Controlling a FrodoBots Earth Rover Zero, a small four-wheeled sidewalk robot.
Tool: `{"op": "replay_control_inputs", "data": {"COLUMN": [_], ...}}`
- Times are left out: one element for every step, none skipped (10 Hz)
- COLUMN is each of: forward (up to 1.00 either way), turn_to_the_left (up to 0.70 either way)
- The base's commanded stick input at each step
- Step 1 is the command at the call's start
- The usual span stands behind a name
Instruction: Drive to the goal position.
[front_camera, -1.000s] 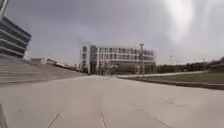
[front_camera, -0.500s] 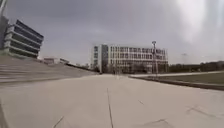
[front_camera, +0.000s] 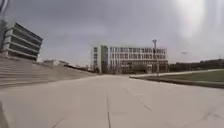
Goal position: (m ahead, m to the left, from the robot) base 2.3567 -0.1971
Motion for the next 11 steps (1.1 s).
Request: {"op": "replay_control_inputs", "data": {"forward": [0.0,0.0,0.0,0.0,0.0,0.0,0.0,0.0,0.0,0.0,0.0], "turn_to_the_left": [-0.45,-0.45,-0.45,-0.45,-0.45,-0.45,-0.45,-0.45,-0.45,-0.45,-0.45]}}
